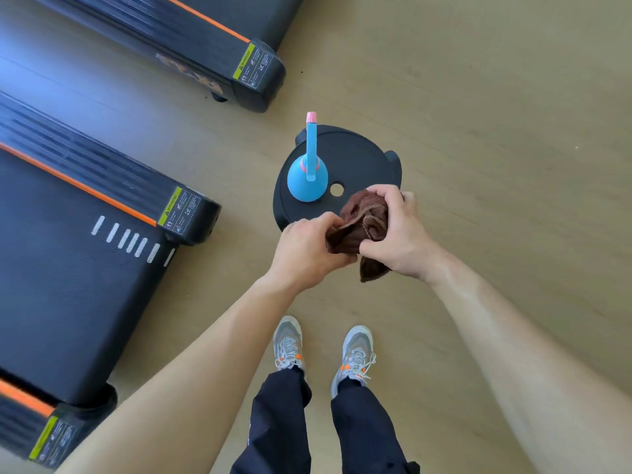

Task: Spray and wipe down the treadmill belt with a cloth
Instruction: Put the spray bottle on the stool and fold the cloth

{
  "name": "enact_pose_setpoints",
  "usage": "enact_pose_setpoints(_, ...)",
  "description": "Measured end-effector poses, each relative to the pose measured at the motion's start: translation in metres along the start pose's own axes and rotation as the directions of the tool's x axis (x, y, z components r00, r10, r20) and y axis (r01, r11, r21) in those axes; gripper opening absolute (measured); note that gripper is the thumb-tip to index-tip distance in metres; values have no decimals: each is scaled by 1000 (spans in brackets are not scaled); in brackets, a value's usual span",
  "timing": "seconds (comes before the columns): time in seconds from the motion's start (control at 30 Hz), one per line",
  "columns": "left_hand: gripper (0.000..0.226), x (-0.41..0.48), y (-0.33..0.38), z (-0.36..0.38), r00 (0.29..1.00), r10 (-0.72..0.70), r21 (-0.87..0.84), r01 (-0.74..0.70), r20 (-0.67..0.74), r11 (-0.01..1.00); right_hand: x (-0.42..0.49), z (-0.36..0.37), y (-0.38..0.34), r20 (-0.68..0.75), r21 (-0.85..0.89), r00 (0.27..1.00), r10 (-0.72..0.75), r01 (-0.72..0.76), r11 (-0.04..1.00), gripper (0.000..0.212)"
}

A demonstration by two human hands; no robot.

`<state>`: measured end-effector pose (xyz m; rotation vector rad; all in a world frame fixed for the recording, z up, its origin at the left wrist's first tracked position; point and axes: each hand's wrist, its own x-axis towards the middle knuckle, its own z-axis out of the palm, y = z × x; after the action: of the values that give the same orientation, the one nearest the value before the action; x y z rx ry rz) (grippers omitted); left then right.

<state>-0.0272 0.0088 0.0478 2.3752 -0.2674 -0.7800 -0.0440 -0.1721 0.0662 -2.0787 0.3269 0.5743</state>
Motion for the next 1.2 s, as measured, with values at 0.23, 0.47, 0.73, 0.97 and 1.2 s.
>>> enact_pose_setpoints(0.23, 12, -12, 13, -16, 998, 58, -66, -59, -12, 996, -6, -36, 30, 159, -28, 987, -10, 14, 1000, 75)
enact_pose_setpoints(0.47, 22, 0, 46, -49, 990, -126, -221, 110, -60, 969, -23, -53, 35, 291, -51, 956, -34, 51, 997, 60)
enact_pose_setpoints(0.73, 24, -2, 73, -80, 997, -46, 4, 46, 60, 999, -33, -69, 34, 270, 93, 961, 62, -90, 992, 29)
enact_pose_setpoints(0.97, 13, -13, 107, -104, 959, 109, 182, -161, 263, 970, -38, -83, 22, 122, -269, 986, 117, -81, 960, 57)
enact_pose_setpoints(1.2, 9, -29, 121, -118, 959, 85, 173, -135, 270, 976, -42, -53, -36, 123, -80, 915, -383, 394, 916, 15)
